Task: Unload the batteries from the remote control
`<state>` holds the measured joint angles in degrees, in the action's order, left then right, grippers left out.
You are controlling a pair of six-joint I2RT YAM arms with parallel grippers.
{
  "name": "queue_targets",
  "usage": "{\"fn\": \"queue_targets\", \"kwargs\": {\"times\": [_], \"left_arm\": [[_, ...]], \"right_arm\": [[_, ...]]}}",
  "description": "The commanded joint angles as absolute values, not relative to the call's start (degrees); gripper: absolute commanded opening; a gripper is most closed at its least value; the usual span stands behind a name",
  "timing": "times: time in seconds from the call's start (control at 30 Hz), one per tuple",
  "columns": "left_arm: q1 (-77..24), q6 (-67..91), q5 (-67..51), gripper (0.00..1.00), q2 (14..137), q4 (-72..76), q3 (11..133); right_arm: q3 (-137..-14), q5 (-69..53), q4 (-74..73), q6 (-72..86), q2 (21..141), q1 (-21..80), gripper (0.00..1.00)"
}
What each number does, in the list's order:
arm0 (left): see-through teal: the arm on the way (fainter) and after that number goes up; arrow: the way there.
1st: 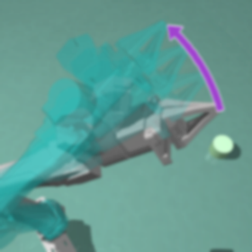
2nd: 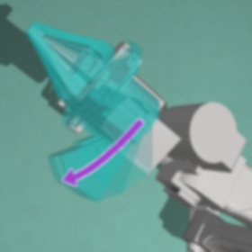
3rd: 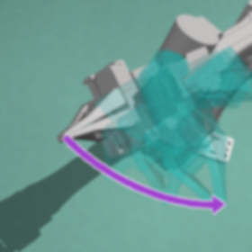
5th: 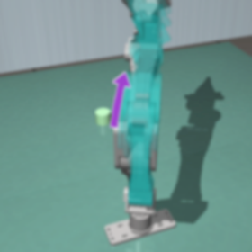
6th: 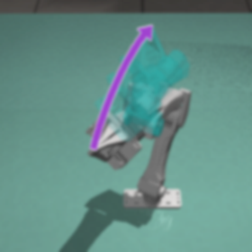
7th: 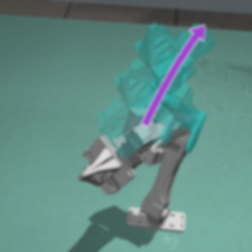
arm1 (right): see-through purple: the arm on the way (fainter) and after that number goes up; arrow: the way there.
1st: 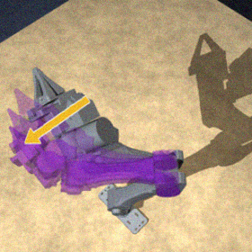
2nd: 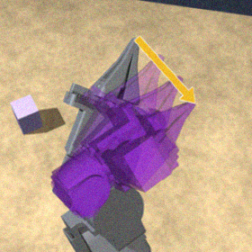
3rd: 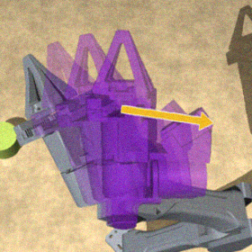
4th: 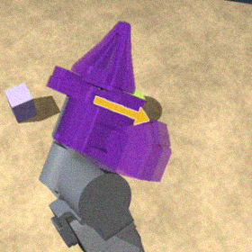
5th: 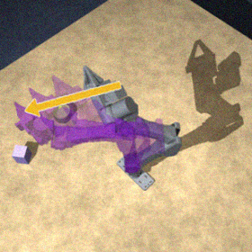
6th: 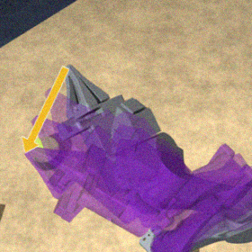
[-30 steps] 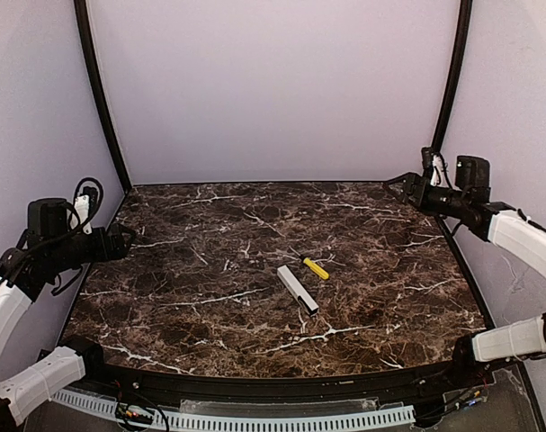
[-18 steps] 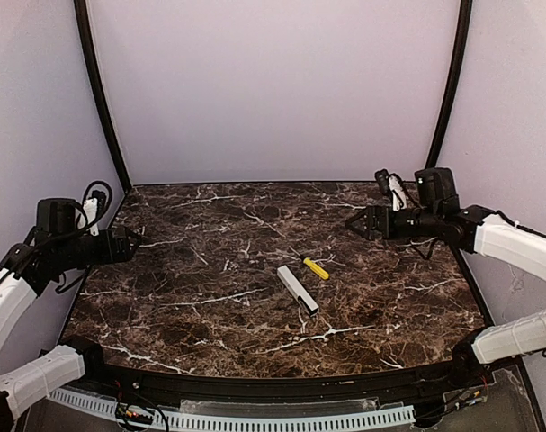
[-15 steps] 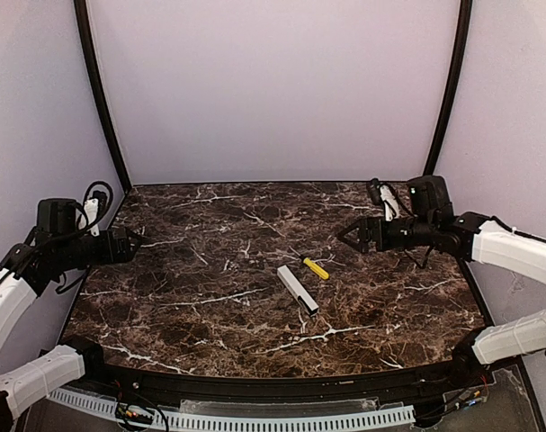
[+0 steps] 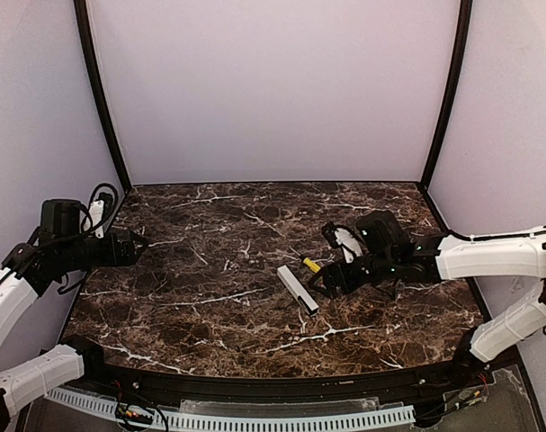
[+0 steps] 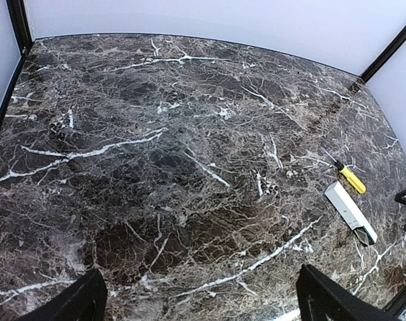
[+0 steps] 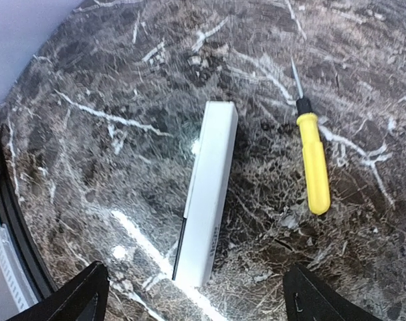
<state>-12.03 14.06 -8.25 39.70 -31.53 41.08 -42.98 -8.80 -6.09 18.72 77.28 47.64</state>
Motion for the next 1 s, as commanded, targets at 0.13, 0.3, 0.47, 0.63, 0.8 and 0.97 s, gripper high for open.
{"fn": "queue_targets", "kwargs": {"times": [0.13, 0.3, 0.47, 0.63, 0.8, 0.97], "left_arm": [[-12.9, 13.4, -9.2, 1.0, 40.2, -31.6, 39.9], [-13.1, 13.5, -9.0, 1.0, 40.2, -31.7, 39.8], [-13.2, 13.4, -9.0, 1.0, 40.3, -31.7, 39.8], [-13.2, 13.4, -9.5, 1.0, 40.5, -31.6, 39.7], [-13.4, 13.4, -9.6, 1.0, 40.5, -31.4, 39.7], [-13.4, 13.1, -11.2, 1.0, 42.0, -31.0, 39.8]], "right_arm": [[-47.4, -1.8, -6.7, 19.9, 89.4, 53.9, 0.86], [-50.0, 1.9, -8.6, 21.0, 94.0, 55.9, 0.84], [-51.4, 4.1, -9.7, 21.0, 96.8, 57.1, 0.78], [-51.8, 6.8, -10.2, 20.8, 98.8, 58.1, 0.64], [-52.5, 8.3, -10.7, 20.3, 100.8, 59.1, 0.45], [-53.3, 9.0, -10.6, 19.1, 101.8, 59.5, 0.28]]}}
